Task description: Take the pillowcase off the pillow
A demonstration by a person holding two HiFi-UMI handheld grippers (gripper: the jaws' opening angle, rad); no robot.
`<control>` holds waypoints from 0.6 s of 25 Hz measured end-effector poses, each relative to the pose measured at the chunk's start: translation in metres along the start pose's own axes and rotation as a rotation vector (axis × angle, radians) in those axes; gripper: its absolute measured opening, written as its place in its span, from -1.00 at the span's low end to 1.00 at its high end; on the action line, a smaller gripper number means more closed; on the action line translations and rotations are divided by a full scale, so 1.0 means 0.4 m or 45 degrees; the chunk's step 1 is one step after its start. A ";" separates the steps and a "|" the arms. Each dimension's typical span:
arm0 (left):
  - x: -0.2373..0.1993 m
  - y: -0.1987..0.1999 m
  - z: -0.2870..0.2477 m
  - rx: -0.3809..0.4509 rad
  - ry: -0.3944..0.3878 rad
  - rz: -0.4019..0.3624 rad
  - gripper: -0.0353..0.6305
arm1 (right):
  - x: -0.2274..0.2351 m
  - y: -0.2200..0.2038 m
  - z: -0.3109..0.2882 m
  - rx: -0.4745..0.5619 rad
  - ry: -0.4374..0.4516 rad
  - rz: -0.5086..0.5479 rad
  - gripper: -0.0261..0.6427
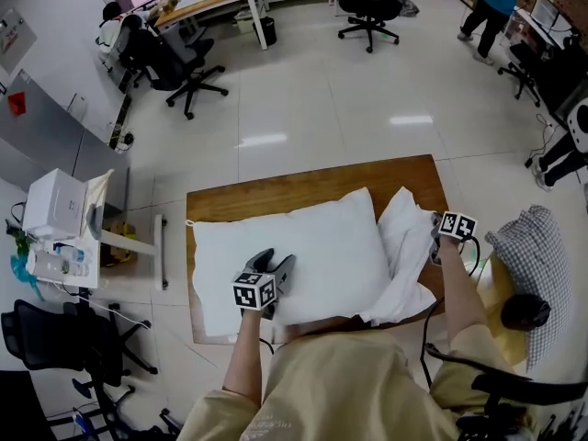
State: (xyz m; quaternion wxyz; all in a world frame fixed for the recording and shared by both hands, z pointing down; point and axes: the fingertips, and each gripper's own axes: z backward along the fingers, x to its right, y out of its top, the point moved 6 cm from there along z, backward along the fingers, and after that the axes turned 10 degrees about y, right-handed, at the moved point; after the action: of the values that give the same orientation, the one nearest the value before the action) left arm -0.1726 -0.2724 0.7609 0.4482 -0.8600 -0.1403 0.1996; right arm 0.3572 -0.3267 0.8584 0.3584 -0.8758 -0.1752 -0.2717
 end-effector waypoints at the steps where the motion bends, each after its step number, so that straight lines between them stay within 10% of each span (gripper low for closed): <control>1: -0.008 0.008 0.003 -0.001 0.001 -0.003 -0.15 | -0.013 -0.002 0.003 -0.001 0.043 -0.004 -0.87; 7: -0.019 0.055 0.010 -0.020 0.003 -0.008 -0.15 | -0.171 0.002 0.095 0.032 0.248 0.178 0.24; 15: -0.063 0.078 0.017 -0.007 -0.010 0.008 -0.15 | -0.427 -0.285 0.275 -0.159 0.497 0.324 0.18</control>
State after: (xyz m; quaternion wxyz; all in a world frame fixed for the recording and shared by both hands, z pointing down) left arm -0.1962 -0.2954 0.7371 0.4447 -0.8609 -0.1396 0.2040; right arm 0.2034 -0.1886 0.7510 0.3620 -0.8422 0.0262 -0.3988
